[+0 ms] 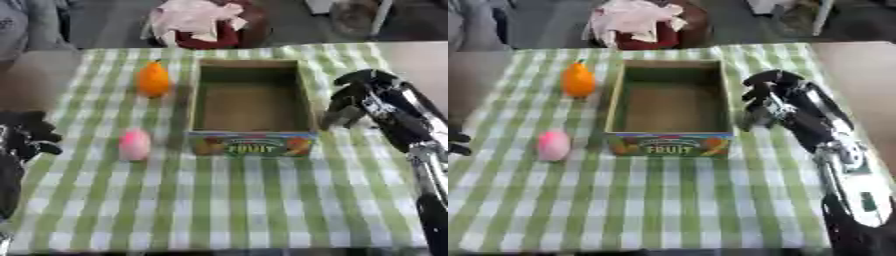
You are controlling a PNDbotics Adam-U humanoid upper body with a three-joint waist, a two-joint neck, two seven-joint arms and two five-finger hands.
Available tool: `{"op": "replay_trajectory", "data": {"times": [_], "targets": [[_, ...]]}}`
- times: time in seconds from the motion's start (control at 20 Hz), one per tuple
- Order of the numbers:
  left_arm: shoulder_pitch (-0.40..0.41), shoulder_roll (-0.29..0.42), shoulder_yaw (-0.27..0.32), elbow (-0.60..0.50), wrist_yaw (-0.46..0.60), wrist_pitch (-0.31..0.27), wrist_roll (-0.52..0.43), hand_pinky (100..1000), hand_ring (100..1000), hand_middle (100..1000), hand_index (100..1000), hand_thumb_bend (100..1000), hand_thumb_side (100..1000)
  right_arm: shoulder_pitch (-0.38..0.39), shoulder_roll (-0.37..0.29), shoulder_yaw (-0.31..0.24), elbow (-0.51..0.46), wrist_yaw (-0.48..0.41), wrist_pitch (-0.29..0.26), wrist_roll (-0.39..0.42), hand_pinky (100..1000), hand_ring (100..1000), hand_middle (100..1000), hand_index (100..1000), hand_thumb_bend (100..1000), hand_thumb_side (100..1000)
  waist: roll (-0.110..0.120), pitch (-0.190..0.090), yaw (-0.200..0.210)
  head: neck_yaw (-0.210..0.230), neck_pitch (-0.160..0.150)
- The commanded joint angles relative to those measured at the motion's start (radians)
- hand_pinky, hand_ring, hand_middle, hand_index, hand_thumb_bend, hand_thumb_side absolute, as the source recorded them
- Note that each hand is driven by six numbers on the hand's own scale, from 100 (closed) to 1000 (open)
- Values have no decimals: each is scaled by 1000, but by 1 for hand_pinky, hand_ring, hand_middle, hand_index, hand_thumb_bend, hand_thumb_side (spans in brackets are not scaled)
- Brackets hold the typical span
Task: Pick up objects on the table and place them in the box.
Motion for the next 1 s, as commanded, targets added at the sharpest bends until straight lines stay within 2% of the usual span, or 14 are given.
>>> {"op": "replay_trajectory", "data": {"times": [0.05,0.6,0.8,1.0], "targets": [[-9,15,7,-8,1,-1,0,515,577,553,724,100,885,-14,-11,-5,-13,-3,-5,0,579,643,678,699,217,460,0,-7,-1,-1,3],[-10,22,7,-8,-5,-1,-2,518,582,559,725,100,877,-13,-11,-5,-13,-2,-4,1,580,643,678,699,215,460,2,-6,-5,-1,1],[-25,69,6,-14,-42,-6,-16,530,605,583,739,100,811,-13,-12,-4,-13,-2,-3,1,580,643,678,699,215,460,5,-8,-8,1,3],[-45,154,-10,-12,-102,-15,-49,545,621,600,753,100,738,-13,-13,-2,-13,-2,-1,4,580,643,678,699,214,461,11,-8,-10,1,3]]}}
